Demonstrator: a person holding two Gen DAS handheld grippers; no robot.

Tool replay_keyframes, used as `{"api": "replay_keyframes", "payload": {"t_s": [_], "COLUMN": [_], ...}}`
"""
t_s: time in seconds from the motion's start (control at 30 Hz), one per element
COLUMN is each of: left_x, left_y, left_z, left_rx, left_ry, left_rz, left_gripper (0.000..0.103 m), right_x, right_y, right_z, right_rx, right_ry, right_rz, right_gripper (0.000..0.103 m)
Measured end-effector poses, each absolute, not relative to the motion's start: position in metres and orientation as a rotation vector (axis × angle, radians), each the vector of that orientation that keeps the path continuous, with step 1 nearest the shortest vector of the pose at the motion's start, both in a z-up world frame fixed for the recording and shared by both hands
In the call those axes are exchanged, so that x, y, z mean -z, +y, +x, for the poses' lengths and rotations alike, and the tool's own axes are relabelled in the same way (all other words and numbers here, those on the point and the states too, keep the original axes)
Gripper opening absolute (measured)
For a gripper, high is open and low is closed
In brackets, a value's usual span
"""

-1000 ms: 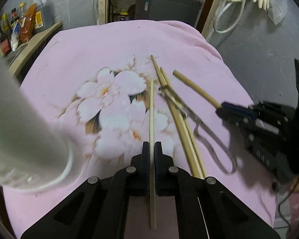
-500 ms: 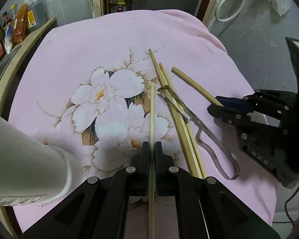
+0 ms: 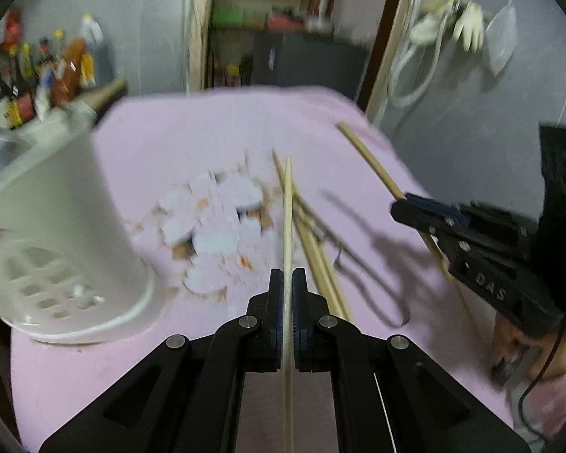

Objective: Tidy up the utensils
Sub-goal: 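Lift both chopsticks and carry them over the white holder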

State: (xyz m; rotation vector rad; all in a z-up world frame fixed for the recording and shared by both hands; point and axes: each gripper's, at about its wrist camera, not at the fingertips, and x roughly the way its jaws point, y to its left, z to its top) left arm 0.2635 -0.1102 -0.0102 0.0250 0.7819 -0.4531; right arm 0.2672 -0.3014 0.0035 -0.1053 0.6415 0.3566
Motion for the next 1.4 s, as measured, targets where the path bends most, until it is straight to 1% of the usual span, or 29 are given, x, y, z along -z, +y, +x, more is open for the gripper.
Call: {"api": "replay_keyframes", "payload": {"t_s": [0.17, 0.33, 0.47, 0.67, 0.83, 1.03, 1.13, 1.27, 1.4], "left_x": [-0.015, -0.043, -0.066, -0.101, -0.128, -0.145, -0.145, -0.139, -0.126], "left_y": [-0.095, -0.082, -0.07, -0.038, 0.003, 0.038, 0.056, 0.086, 0.12], "left_z": [0.242, 0.225, 0.218, 0.216, 0.213, 0.219, 0.225, 0.236, 0.253], "left_rx": [0.399, 0.35, 0.323, 0.303, 0.338, 0.266, 0.226, 0.203, 0.235], "left_ry": [0.55, 0.347, 0.212, 0.079, 0.011, -0.041, -0.064, -0.086, -0.056], "left_rz": [-0.023, -0.078, -0.087, -0.128, -0.218, -0.227, -0.249, -0.292, -0.42], "left_gripper": [0.002, 0.002, 0.003, 0.003, 0.003, 0.003, 0.003, 0.003, 0.003], "right_x": [-0.031, -0.058, -0.079, -0.108, -0.129, -0.141, -0.141, -0.135, -0.128], "right_y": [-0.293, -0.272, -0.258, -0.236, -0.215, -0.178, -0.163, -0.153, -0.144], "right_z": [0.224, 0.199, 0.191, 0.188, 0.199, 0.21, 0.218, 0.238, 0.258], "right_rx": [-0.283, -0.266, -0.289, -0.342, -0.429, -0.479, -0.481, -0.515, -0.557], "right_ry": [0.361, 0.164, 0.052, -0.091, -0.136, -0.197, -0.223, -0.202, -0.157], "right_rz": [-0.082, -0.088, -0.079, -0.045, 0.005, 0.048, 0.073, 0.142, 0.196], "right_gripper": [0.005, 0.005, 0.005, 0.005, 0.005, 0.005, 0.005, 0.005, 0.005]}}
